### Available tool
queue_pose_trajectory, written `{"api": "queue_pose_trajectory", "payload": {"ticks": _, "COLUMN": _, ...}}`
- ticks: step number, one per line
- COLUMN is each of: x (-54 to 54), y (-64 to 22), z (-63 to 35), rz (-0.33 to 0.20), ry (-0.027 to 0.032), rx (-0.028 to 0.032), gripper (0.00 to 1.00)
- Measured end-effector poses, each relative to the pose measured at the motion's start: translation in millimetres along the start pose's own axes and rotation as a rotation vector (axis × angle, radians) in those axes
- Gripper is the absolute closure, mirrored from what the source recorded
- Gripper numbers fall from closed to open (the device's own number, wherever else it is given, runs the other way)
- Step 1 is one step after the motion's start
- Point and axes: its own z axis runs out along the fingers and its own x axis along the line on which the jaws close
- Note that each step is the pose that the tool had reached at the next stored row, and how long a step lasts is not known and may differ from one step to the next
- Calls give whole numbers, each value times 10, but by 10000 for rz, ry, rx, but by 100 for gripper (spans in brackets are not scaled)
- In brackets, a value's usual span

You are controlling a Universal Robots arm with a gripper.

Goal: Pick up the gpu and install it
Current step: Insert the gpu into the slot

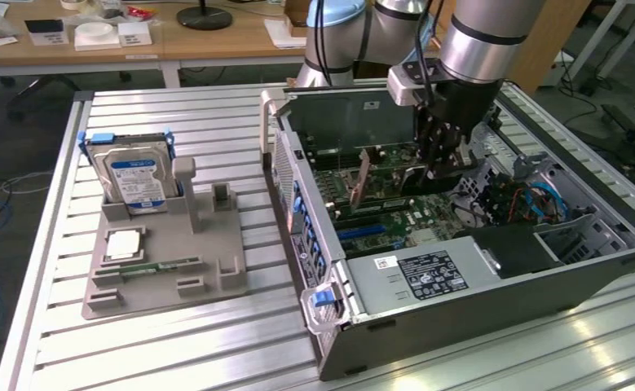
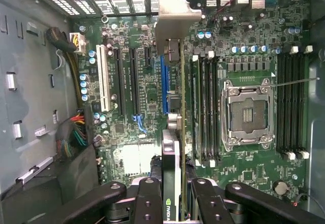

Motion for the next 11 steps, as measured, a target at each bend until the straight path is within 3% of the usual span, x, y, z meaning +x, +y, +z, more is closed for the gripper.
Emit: {"api": "queue_pose_trajectory", "payload": {"ticks": 11, "x": 7, "y": 36, "z": 94, "rz": 2, "ry": 0, "rx": 0, "gripper": 73}}
